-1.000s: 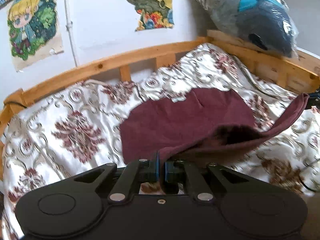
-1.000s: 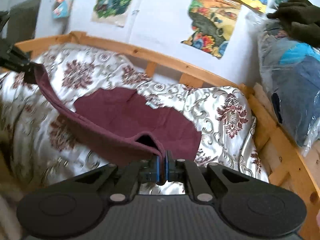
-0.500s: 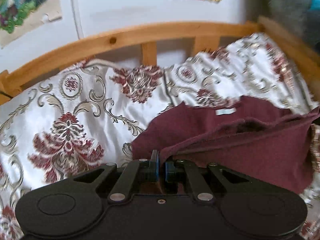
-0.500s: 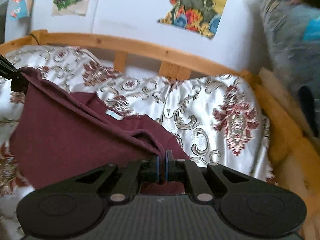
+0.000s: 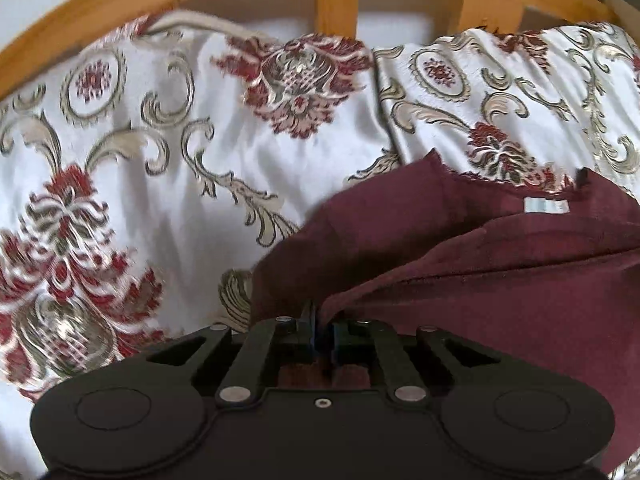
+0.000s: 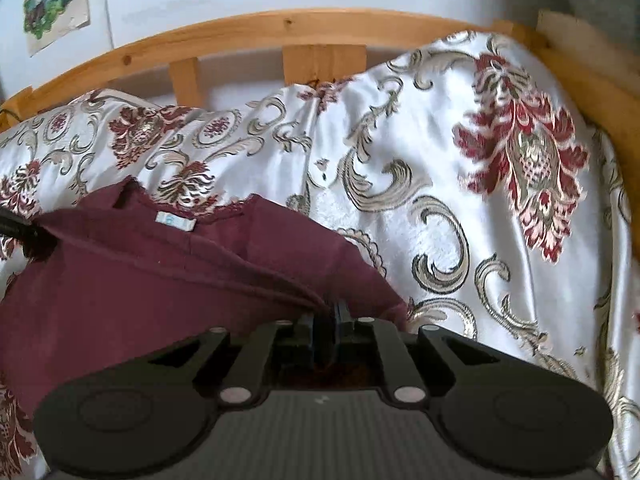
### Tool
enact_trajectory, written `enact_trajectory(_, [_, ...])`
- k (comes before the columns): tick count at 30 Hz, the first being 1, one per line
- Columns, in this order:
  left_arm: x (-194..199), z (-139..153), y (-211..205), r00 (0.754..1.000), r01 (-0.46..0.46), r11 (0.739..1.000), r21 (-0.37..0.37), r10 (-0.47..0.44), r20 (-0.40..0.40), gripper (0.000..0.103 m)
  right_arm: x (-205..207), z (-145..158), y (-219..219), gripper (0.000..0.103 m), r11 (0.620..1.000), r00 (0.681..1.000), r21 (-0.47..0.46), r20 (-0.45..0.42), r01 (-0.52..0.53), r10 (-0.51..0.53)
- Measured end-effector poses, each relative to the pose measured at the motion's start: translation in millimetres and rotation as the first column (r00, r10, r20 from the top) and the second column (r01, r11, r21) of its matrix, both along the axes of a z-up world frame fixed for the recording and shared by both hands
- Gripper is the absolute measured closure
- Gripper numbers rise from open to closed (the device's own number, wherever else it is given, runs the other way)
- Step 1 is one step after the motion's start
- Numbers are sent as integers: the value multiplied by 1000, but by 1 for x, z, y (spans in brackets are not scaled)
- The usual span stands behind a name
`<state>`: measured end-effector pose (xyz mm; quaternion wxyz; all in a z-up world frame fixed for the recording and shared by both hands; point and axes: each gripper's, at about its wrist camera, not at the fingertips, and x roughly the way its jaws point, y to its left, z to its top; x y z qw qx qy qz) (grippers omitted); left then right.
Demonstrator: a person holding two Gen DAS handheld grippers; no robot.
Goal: Fold small clothes
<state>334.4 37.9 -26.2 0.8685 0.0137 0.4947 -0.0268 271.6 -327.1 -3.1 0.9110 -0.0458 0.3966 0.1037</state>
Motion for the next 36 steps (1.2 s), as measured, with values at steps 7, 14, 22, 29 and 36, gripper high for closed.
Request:
enact_trajectory(7, [2,5,18,995,-95,993,-76,96,14,58,7,-10,-5,91,996,998,64,-11,56,-55])
enact_trajectory(14, [-19,29,43,988,-112,990,-86,120,93,19,6,-10,-14,91,985,994,132,-24,109,-107])
enact_trajectory(22, [-89,41,42,993,-80,996,-30,83,84,4,-5,-7,-20,87,979,985,108,4,171,-173])
enact_trajectory(29, [-157,31,30,995,-37,998,-55,42,92,1,-16,1,-29,87,975,977,90,38,205,-209])
enact_trajectory(36, [-179,11,34,975,-58,997,-54,68,213,1,-69,5,-16,45,981,981,105,90,163,-173])
